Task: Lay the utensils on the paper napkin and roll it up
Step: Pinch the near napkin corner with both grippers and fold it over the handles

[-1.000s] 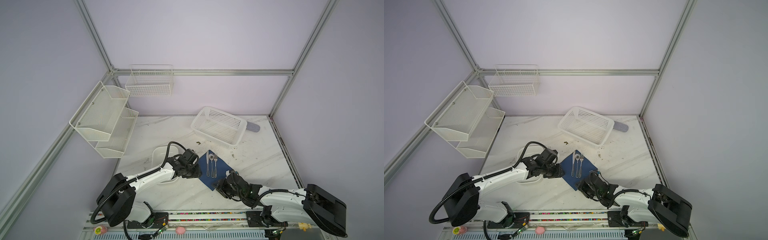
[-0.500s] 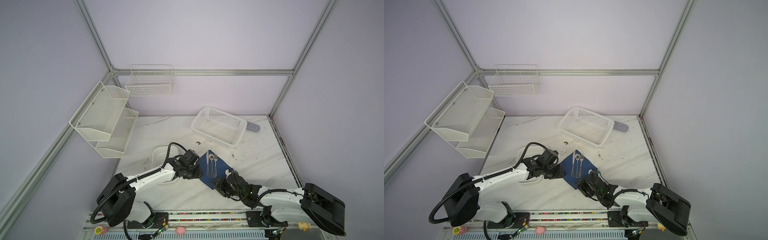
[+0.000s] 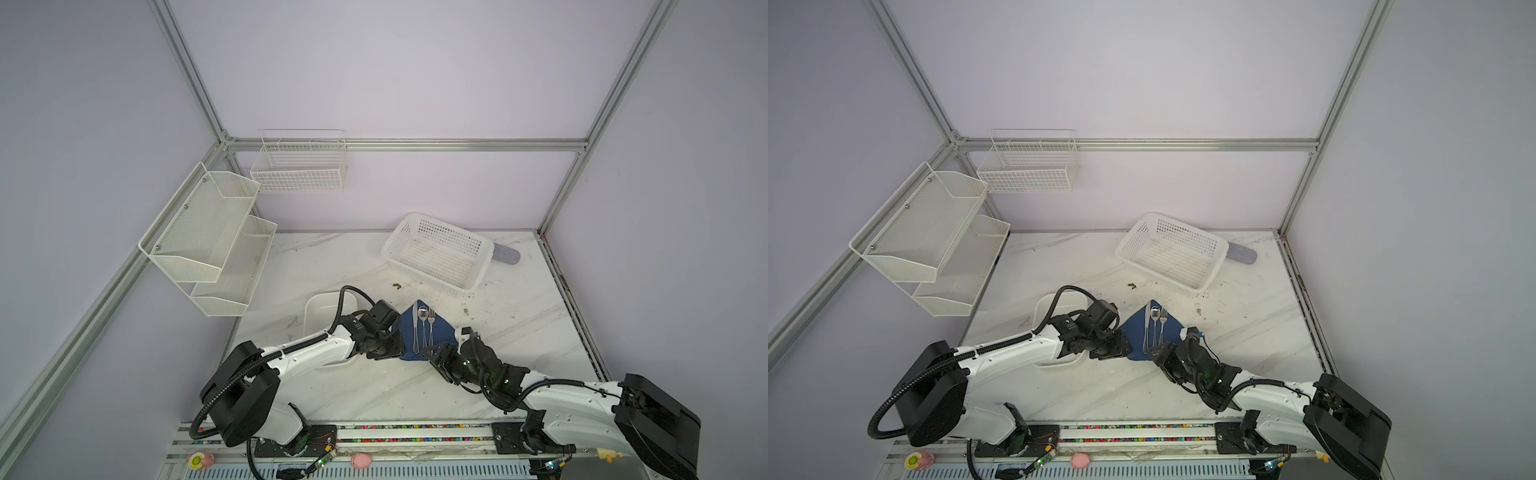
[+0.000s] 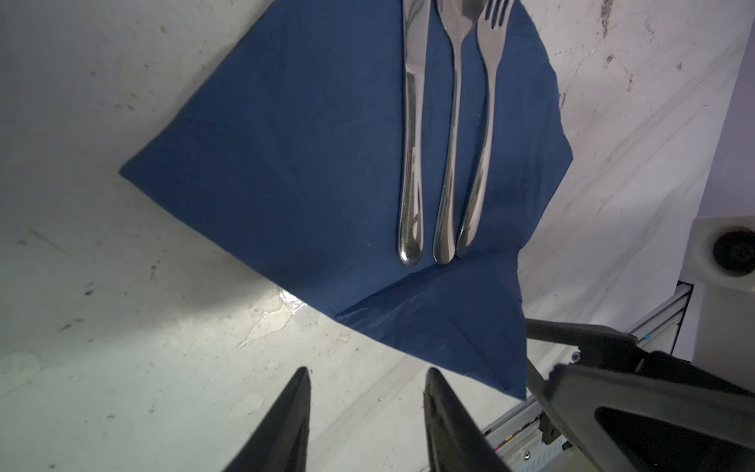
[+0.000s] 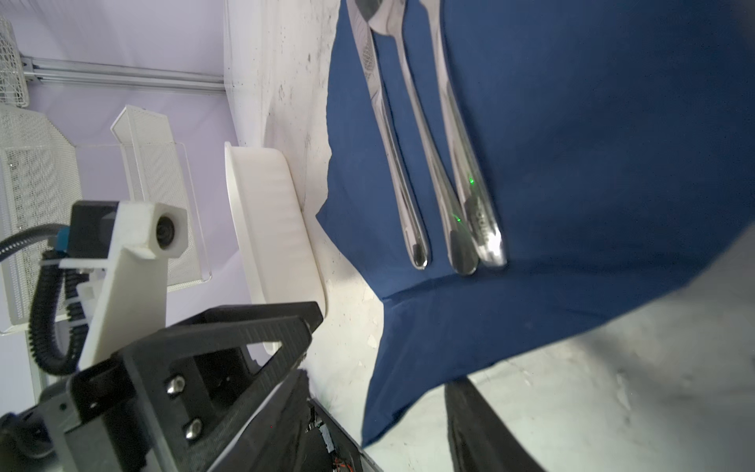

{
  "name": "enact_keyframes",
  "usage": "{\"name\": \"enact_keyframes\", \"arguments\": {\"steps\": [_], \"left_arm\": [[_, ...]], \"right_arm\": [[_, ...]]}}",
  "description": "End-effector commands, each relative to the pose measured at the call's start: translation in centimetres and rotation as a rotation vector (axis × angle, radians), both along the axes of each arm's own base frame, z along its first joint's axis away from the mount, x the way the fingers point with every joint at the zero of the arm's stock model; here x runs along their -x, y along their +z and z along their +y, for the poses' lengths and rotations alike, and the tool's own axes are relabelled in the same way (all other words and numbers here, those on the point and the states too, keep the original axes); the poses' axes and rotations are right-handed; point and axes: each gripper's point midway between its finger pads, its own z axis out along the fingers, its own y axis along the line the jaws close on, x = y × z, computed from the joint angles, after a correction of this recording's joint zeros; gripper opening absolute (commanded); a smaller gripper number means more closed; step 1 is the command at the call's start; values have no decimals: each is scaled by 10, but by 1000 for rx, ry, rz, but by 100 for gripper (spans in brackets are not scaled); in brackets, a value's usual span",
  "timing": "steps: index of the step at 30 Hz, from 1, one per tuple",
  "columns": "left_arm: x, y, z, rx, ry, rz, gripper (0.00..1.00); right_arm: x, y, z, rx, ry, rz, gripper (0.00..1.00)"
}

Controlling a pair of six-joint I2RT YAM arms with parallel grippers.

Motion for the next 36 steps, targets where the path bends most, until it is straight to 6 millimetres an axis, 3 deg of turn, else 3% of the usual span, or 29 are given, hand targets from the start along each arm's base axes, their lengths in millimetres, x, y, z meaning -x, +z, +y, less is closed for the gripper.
{"name": "enact_keyframes", "arguments": {"steps": [1, 12, 17, 26, 36], "left_arm": [[-3, 10, -8, 39, -12, -32, 45], [-27, 23, -17, 37, -105, -258, 44], [-33, 29, -34, 79, -219, -359, 45], [-24, 9, -55, 104, -362, -295, 47], [-28, -4, -56, 53, -390, -285, 47]], "right_arm": [[-14, 9, 3, -23, -5, -2, 56], [-35, -4, -2, 16, -25, 21, 56], [-37, -6, -3, 26, -24, 27, 54], [-38, -9, -10, 25, -48, 37, 54], [-37, -8, -13, 19, -54, 37, 55]]}}
